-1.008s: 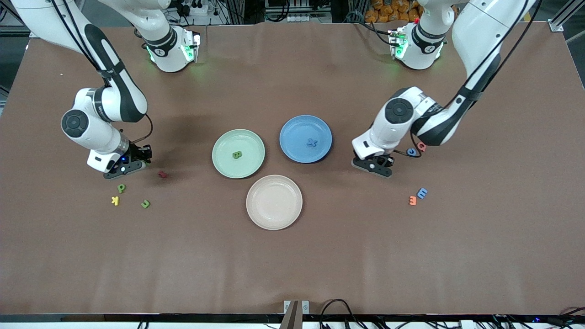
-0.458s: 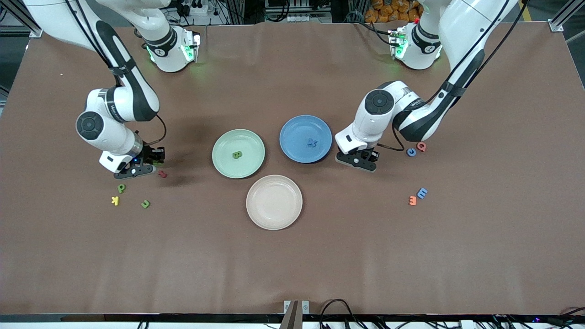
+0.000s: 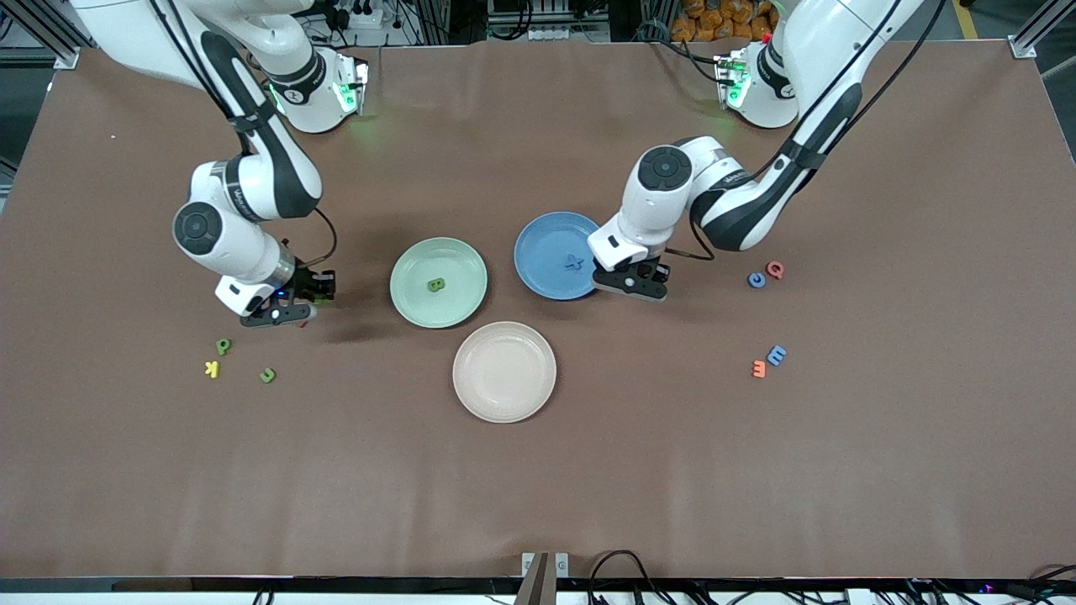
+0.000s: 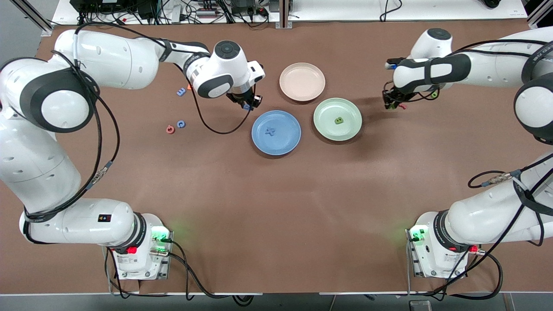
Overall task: Sort letters by color into matching plates
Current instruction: 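Carry the a to the blue plate while the right gripper carries N to green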
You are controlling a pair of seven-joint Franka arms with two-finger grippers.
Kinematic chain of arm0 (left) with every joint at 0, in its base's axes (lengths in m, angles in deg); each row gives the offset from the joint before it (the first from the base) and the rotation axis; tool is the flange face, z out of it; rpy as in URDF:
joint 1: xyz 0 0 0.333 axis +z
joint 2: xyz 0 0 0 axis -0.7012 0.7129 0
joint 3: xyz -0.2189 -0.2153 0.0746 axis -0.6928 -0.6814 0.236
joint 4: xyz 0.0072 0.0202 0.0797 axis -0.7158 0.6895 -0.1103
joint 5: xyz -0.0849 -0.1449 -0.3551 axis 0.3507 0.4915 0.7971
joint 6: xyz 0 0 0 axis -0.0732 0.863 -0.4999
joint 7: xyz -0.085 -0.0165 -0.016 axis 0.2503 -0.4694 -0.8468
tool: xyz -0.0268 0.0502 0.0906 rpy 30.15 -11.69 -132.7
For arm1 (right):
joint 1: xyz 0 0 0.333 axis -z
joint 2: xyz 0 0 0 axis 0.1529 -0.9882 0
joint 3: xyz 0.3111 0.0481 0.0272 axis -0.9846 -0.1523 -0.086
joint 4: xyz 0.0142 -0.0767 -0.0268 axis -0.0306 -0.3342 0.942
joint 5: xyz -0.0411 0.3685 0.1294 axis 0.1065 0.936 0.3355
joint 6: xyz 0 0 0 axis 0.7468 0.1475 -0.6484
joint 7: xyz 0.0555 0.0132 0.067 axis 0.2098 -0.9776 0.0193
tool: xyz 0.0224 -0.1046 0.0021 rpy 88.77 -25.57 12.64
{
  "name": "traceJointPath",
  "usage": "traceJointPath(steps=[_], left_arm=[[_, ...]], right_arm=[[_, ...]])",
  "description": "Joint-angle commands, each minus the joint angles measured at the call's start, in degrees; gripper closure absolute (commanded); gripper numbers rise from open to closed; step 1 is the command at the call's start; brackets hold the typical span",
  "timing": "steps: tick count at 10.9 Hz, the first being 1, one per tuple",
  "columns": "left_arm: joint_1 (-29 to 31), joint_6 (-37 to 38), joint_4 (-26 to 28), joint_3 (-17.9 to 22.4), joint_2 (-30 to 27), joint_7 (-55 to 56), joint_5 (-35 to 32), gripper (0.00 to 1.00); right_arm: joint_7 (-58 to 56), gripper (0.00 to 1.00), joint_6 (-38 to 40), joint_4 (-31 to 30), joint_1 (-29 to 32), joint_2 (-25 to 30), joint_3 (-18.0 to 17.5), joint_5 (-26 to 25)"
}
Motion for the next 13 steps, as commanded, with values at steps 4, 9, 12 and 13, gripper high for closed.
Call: traceJointPath(steps=[4, 9, 12, 13], left_arm=[[-6.0, 2.4, -4.7, 0.5, 3.1, 11.7, 2.1, 1.0], [-8.9, 2.5, -7.0, 0.7, 5.4, 18.7, 2.1, 1.0], [-11.7, 4.5, -8.7, 0.9, 6.2, 22.6, 1.4, 1.0], [-12.5, 5.2, -8.9, 0.9, 6.2, 23.2, 1.5, 1.0]], right_arm=[[16.7, 0.82, 1.2, 3.1, -9.5, -1.2, -2.8, 1.5], [25.7, 0.81, 4.5, 8.3, -16.0, -5.3, -3.0, 1.5], [27.3, 0.76, 4.5, 8.3, -16.7, -5.8, -3.8, 1.5], [27.2, 0.32, 4.5, 8.4, -16.7, -5.8, -3.8, 1.4]])
